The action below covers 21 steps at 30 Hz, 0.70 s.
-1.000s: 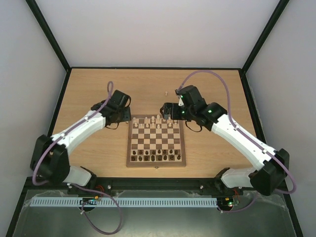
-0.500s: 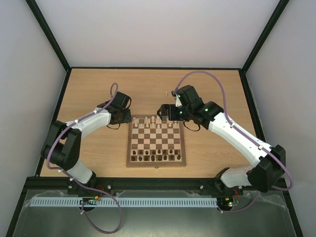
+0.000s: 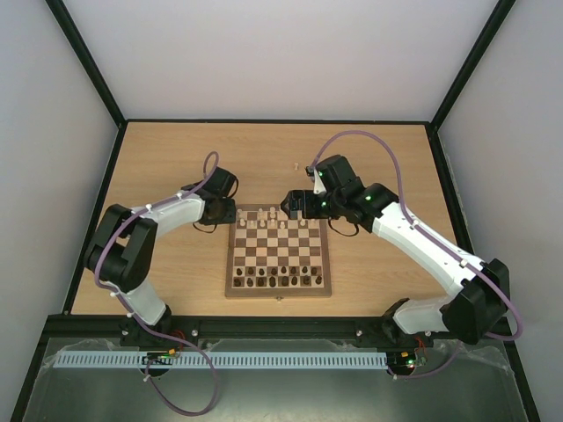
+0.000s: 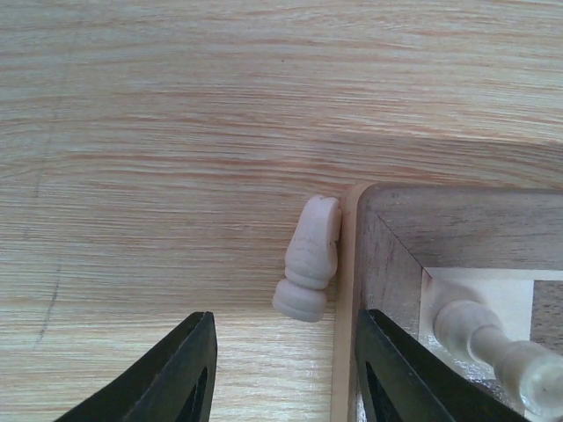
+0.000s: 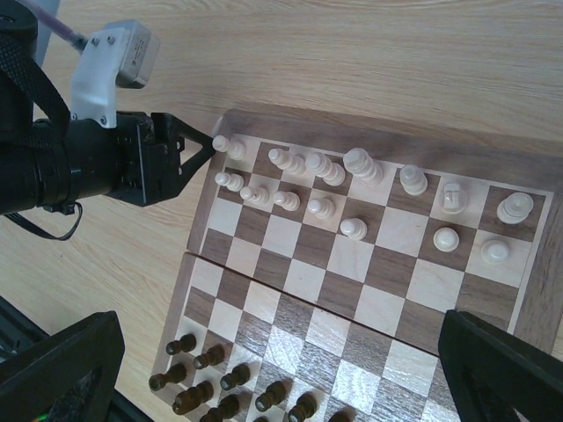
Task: Set up the chess pieces on the board
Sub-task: Pick up the chess piece at the center of the board.
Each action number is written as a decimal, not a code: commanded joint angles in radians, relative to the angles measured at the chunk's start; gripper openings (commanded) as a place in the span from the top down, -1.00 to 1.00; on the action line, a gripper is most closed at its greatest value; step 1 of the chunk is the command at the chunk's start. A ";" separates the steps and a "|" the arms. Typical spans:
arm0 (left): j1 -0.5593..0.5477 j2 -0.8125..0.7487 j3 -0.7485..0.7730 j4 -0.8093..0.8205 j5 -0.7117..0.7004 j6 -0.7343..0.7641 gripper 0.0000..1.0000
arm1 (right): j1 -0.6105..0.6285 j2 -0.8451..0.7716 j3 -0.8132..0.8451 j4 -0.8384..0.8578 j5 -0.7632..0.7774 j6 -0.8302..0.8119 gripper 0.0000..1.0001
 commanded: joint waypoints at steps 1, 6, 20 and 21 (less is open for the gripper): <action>0.005 0.023 0.011 -0.007 -0.031 0.013 0.08 | -0.005 -0.031 -0.015 0.006 -0.021 -0.017 -0.97; 0.005 0.013 0.004 -0.003 -0.028 0.010 0.10 | -0.006 -0.025 -0.024 0.015 -0.034 -0.016 -0.97; 0.034 -0.031 -0.037 0.035 0.007 0.011 0.10 | -0.006 -0.016 -0.036 0.027 -0.065 -0.019 -0.97; 0.034 -0.023 -0.035 0.035 0.009 0.013 0.11 | -0.006 -0.017 -0.037 0.027 -0.066 -0.019 -0.97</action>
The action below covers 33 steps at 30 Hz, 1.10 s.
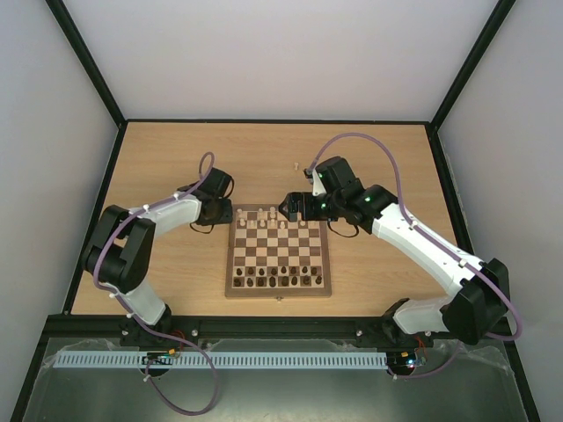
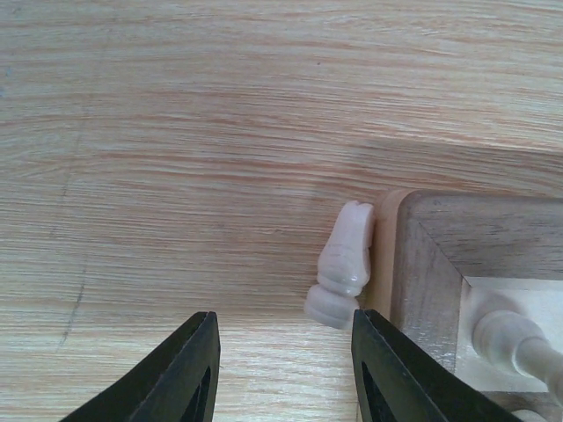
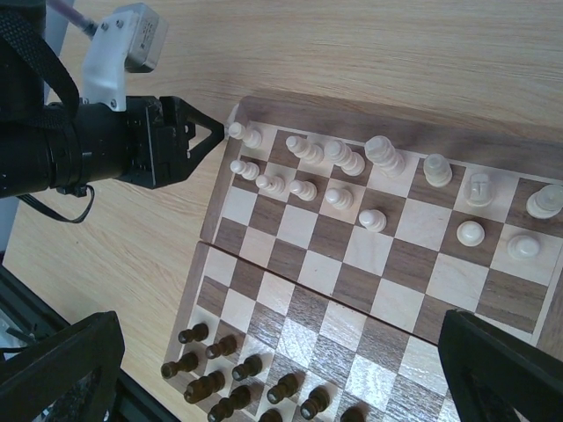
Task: Set up the chess pieces on the board
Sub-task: Pick up the chess piece at the center of the board.
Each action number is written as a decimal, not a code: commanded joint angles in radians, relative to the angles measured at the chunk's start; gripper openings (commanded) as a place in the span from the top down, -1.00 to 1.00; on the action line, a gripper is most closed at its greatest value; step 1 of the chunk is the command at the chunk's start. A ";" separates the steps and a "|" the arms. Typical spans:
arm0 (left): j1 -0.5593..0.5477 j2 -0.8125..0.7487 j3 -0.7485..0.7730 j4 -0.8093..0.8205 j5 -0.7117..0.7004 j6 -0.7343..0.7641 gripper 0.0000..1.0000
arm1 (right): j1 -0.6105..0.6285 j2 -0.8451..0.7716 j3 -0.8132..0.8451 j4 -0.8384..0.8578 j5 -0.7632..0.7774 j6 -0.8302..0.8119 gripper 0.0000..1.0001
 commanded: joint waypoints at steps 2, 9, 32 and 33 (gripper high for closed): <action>0.009 -0.001 -0.007 0.013 0.016 0.014 0.12 | -0.004 -0.014 -0.018 0.007 -0.021 -0.017 -0.97; 0.008 0.033 0.007 0.025 0.029 0.024 0.13 | -0.004 -0.016 -0.022 0.009 -0.026 -0.018 -0.97; 0.007 0.141 0.086 0.017 -0.016 0.059 0.17 | -0.004 0.006 -0.032 0.026 -0.049 -0.032 -0.97; 0.007 0.147 0.088 0.018 -0.015 0.061 0.17 | -0.004 0.008 -0.032 0.025 -0.048 -0.032 -0.97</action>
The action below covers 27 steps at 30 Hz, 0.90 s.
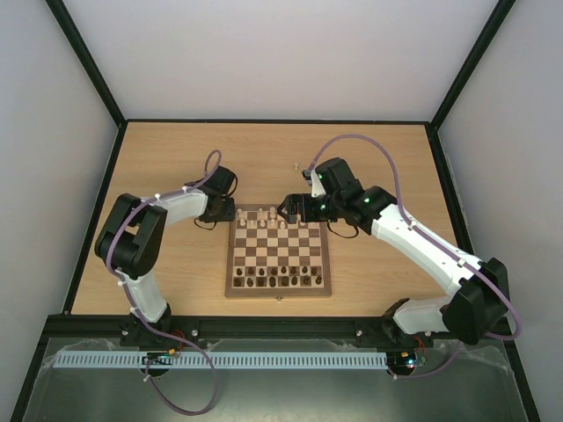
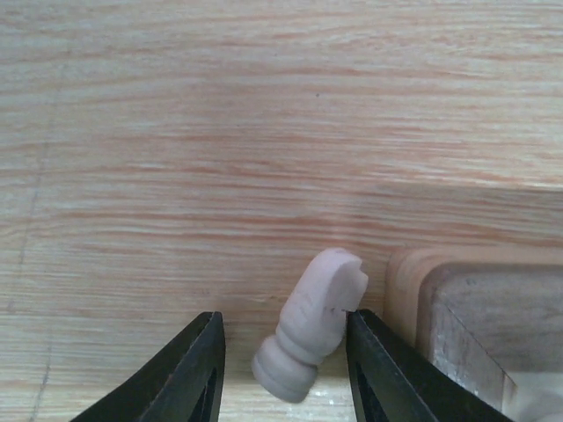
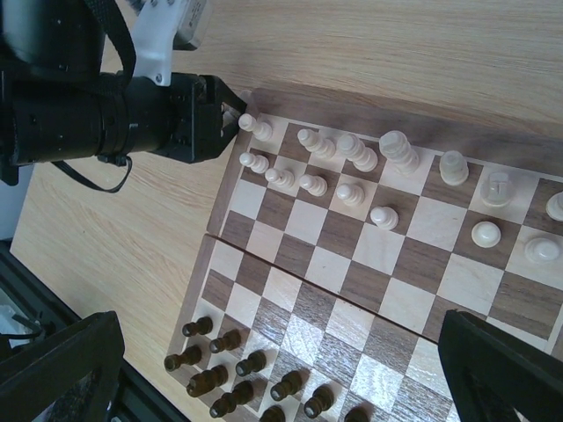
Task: Set up the chess pieces on the board
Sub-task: Pick up the chess piece at the center of the board.
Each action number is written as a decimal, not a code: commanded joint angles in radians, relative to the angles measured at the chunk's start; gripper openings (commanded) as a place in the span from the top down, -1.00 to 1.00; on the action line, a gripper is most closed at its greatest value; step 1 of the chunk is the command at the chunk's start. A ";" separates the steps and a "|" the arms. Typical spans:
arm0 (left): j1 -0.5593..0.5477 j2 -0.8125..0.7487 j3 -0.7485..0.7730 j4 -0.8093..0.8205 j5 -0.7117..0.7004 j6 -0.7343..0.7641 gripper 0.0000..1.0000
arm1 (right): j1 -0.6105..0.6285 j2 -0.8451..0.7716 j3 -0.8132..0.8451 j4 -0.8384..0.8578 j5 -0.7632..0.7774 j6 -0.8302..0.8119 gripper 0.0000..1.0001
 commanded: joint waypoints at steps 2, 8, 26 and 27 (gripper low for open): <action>0.004 0.046 0.039 -0.001 -0.010 0.023 0.17 | -0.005 0.008 -0.012 0.004 -0.021 -0.015 -0.97; 0.004 0.064 0.048 0.001 0.000 0.028 0.41 | -0.005 0.013 -0.017 0.011 -0.022 -0.017 -0.97; -0.078 -0.282 0.021 -0.117 0.039 -0.019 0.85 | -0.005 0.023 0.030 -0.007 -0.087 -0.019 -0.97; -0.104 -0.322 0.033 -0.138 0.042 -0.019 0.84 | -0.005 0.019 0.039 -0.015 -0.101 -0.021 -0.97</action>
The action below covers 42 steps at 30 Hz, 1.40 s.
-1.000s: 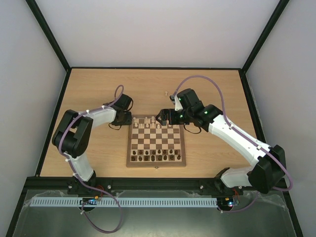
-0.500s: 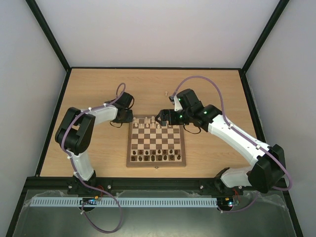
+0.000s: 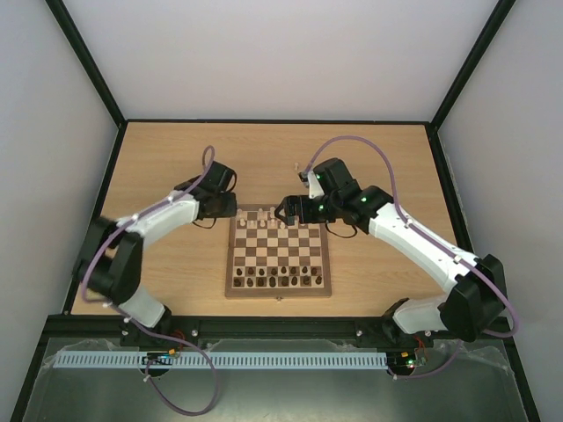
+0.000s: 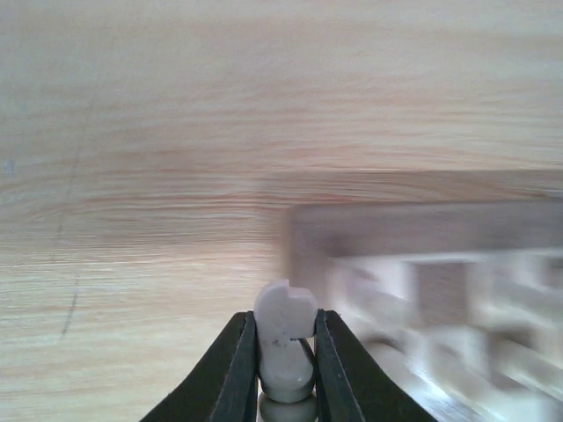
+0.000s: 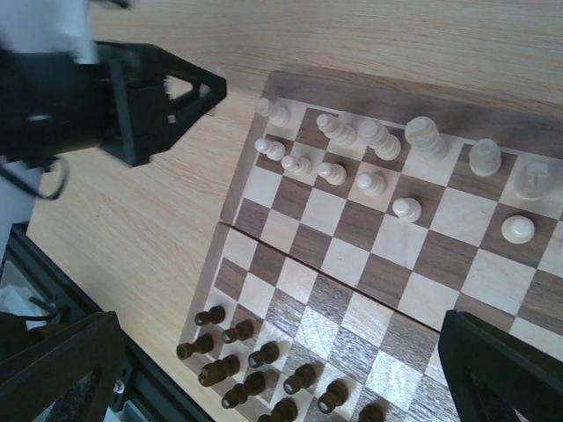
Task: Set up the chess pieces on the board
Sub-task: Pick up the chess piece at the center of the board, then place the chess piece on the chessboard.
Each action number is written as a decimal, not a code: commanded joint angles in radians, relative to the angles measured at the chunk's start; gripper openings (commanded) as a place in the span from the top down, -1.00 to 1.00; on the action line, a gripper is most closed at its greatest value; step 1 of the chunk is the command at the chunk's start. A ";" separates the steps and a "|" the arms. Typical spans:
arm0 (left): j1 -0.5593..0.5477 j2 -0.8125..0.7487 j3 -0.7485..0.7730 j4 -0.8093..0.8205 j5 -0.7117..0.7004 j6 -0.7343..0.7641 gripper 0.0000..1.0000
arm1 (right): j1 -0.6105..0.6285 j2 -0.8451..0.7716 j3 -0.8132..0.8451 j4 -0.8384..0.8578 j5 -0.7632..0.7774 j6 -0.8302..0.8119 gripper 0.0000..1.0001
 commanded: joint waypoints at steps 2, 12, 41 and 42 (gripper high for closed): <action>-0.128 -0.259 0.068 -0.124 0.051 0.008 0.82 | -0.005 -0.017 0.067 -0.050 -0.093 -0.018 -0.97; -0.668 -0.625 0.056 -0.238 0.027 0.049 0.75 | -0.011 -0.232 0.070 -0.184 -0.239 0.027 -1.00; -1.269 -0.558 0.158 -0.351 -0.375 -0.024 0.77 | -0.007 -0.537 -0.314 -0.096 -0.696 0.276 0.15; -1.269 -0.557 0.157 -0.351 -0.377 -0.025 0.78 | 0.001 -0.533 -0.318 -0.079 -0.696 0.283 0.18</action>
